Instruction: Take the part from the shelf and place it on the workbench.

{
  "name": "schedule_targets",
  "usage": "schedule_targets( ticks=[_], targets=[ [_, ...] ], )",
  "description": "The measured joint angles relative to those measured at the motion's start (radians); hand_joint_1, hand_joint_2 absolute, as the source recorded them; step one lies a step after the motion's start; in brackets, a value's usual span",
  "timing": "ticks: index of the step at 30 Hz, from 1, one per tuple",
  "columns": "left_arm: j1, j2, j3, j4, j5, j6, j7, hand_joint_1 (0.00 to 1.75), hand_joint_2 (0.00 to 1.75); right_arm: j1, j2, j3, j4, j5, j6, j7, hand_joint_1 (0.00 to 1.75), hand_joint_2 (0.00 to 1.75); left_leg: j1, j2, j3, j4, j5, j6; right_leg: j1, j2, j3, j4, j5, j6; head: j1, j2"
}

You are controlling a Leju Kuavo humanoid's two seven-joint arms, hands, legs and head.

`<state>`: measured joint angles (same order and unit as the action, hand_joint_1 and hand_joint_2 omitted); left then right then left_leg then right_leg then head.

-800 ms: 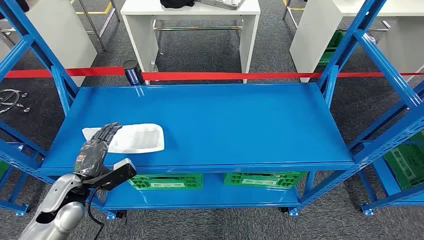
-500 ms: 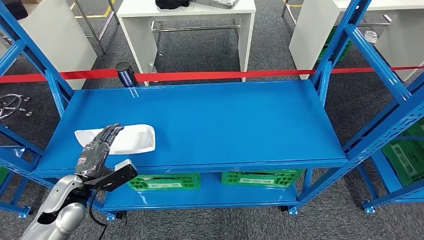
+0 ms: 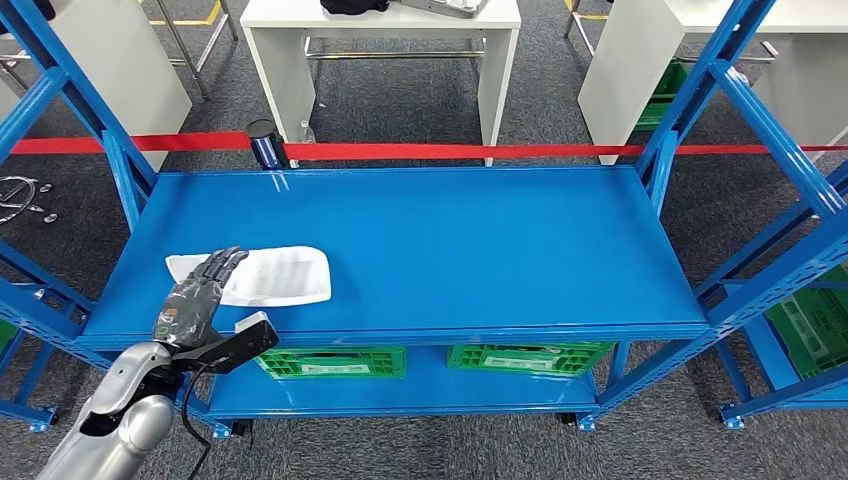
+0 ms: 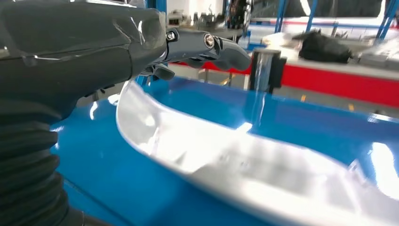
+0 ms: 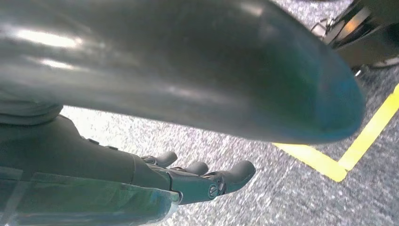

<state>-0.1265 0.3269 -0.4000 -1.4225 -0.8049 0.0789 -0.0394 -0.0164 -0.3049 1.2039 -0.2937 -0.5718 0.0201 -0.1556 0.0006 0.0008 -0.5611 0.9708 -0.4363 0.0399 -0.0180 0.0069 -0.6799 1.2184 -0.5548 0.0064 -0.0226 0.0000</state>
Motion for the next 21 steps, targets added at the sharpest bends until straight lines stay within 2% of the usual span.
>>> schedule_targets(
  ticks=[1, 2, 3, 5, 6, 7, 8, 11, 12, 13, 15, 16, 17, 18, 19, 20, 21],
  targets=[
    [0.0, -0.001, 0.0, 0.006, 0.0, -0.001, 0.0, 0.0, 1.75, 0.0, 0.0, 0.001, 0.0, 0.0, 0.0, 0.0, 0.0, 0.0, 0.0, 0.0, -0.001, 0.0, 0.0, 0.0, 0.0, 0.0, -0.027, 0.055, -0.016, 0.002, 0.0, 0.0],
    [0.0, -0.002, 0.0, 0.012, -0.001, -0.001, 0.0, 0.0, 1.75, 0.0, 0.0, 0.001, 0.001, 0.0, 0.0, 0.0, 0.0, 0.0, 0.0, -0.001, -0.001, 0.001, 0.0, 0.0, -0.001, 0.0, -0.038, 0.074, -0.016, 0.008, 0.001, 0.0],
    [-0.001, -0.003, -0.001, 0.018, -0.001, -0.002, 0.0, 0.0, 1.75, 0.0, 0.0, 0.002, 0.001, -0.001, 0.0, 0.0, 0.0, 0.0, 0.0, -0.001, 0.0, 0.002, -0.001, -0.001, -0.002, -0.001, -0.028, 0.051, -0.001, 0.017, 0.001, 0.0],
    [-0.006, -0.005, -0.001, 0.026, -0.002, -0.003, 0.0, 0.0, 1.75, -0.002, -0.001, 0.003, 0.001, -0.001, 0.0, 0.0, 0.0, 0.0, 0.001, -0.003, -0.001, 0.01, -0.005, -0.007, -0.006, -0.003, 0.036, -0.088, 0.055, 0.034, 0.001, 0.0],
    [-0.01, -0.006, -0.001, 0.03, -0.002, -0.004, 0.0, 0.0, 1.75, -0.004, -0.001, 0.003, 0.001, -0.001, 0.0, 0.0, 0.0, 0.0, -0.001, -0.004, -0.003, 0.016, -0.01, -0.013, -0.007, -0.003, 0.067, -0.153, 0.077, 0.034, 0.001, 0.0],
    [-0.015, -0.007, -0.001, 0.033, -0.002, -0.005, 0.0, 0.0, 1.75, -0.006, -0.001, 0.004, 0.002, -0.001, 0.0, 0.0, 0.0, 0.0, -0.004, -0.004, -0.006, 0.022, -0.013, -0.018, -0.006, -0.004, 0.088, -0.195, 0.091, 0.029, 0.001, 0.0],
    [-0.019, -0.008, -0.001, 0.036, -0.003, -0.005, 0.0, 0.0, 1.75, -0.007, -0.001, 0.004, 0.002, -0.001, 0.0, 0.0, 0.0, 0.0, -0.005, -0.005, -0.008, 0.026, -0.016, -0.022, -0.005, -0.004, 0.096, -0.211, 0.096, 0.021, 0.001, 0.0],
    [-0.03, -0.009, -0.001, 0.045, -0.003, -0.006, 0.0, 0.0, 1.75, -0.009, 0.001, 0.005, 0.002, -0.001, 0.0, 0.001, 0.0, 0.0, -0.002, -0.004, -0.013, 0.035, -0.023, -0.032, -0.005, -0.003, 0.097, -0.212, 0.1, 0.001, 0.0, 0.0],
    [-0.034, -0.01, -0.001, 0.047, -0.004, -0.006, 0.0, 0.0, 1.75, -0.009, 0.001, 0.005, 0.002, -0.001, 0.0, 0.001, 0.0, 0.0, 0.0, -0.004, -0.023, 0.057, -0.038, -0.037, -0.007, -0.003, 0.098, -0.213, 0.101, -0.004, -0.001, 0.0],
    [-0.037, -0.01, -0.001, 0.05, -0.004, -0.006, 0.0, 0.0, 1.75, -0.01, 0.001, 0.005, 0.002, -0.001, 0.0, 0.001, 0.0, 0.0, 0.002, -0.003, -0.042, 0.098, -0.063, -0.043, -0.009, -0.003, 0.099, -0.214, 0.102, -0.008, -0.002, 0.0],
    [-0.041, -0.01, -0.002, 0.056, -0.004, -0.007, 0.0, 0.0, 1.75, -0.009, 0.001, 0.005, 0.002, -0.001, 0.0, 0.001, 0.0, 0.0, 0.006, -0.003, -0.104, 0.232, -0.127, -0.053, -0.008, -0.003, 0.099, -0.213, 0.101, -0.012, -0.004, 0.0],
    [-0.042, -0.01, -0.003, 0.06, -0.004, -0.007, 0.0, 0.0, 1.75, -0.009, 0.002, 0.006, 0.002, -0.001, 0.0, 0.001, 0.0, 0.0, 0.008, -0.003, -0.132, 0.291, -0.147, -0.055, -0.007, -0.003, 0.099, -0.213, 0.101, -0.012, -0.004, 0.0],
    [-0.042, -0.011, -0.005, 0.063, -0.005, -0.007, 0.0, 0.0, 1.75, -0.009, 0.002, 0.006, 0.002, -0.001, 0.0, 0.001, 0.0, 0.0, 0.01, -0.003, -0.147, 0.32, -0.149, -0.056, -0.007, -0.003, 0.099, -0.213, 0.101, -0.012, -0.004, 0.0],
    [-0.042, -0.011, -0.006, 0.066, -0.005, -0.007, 0.0, 0.0, 1.75, -0.009, 0.002, 0.006, 0.002, -0.001, 0.0, 0.001, 0.0, 0.0, 0.01, -0.003, -0.143, 0.309, -0.132, -0.055, -0.006, -0.002, 0.1, -0.213, 0.101, -0.012, -0.004, 0.0],
    [-0.043, -0.012, -0.007, 0.068, -0.004, -0.008, 0.0, 0.0, 1.75, -0.01, 0.003, 0.006, 0.002, -0.001, 0.0, 0.001, 0.0, 0.0, 0.01, -0.003, -0.119, 0.258, -0.101, -0.052, -0.006, -0.002, 0.101, -0.213, 0.101, -0.012, -0.004, 0.0],
    [-0.045, -0.012, -0.007, 0.068, -0.004, -0.008, 0.0, 0.0, 1.75, -0.01, 0.003, 0.006, 0.002, -0.001, 0.0, 0.001, 0.0, 0.0, 0.01, -0.003, -0.083, 0.184, -0.064, -0.048, -0.006, -0.001, 0.103, -0.213, 0.101, -0.012, -0.004, 0.0],
    [-0.047, -0.012, -0.008, 0.069, -0.004, -0.008, 0.0, 0.0, 1.75, -0.011, 0.004, 0.006, 0.002, -0.001, 0.0, 0.001, 0.0, 0.0, 0.008, -0.003, -0.048, 0.115, -0.04, -0.043, -0.003, 0.0, 0.103, -0.213, 0.101, -0.011, -0.004, 0.0]
  ],
)
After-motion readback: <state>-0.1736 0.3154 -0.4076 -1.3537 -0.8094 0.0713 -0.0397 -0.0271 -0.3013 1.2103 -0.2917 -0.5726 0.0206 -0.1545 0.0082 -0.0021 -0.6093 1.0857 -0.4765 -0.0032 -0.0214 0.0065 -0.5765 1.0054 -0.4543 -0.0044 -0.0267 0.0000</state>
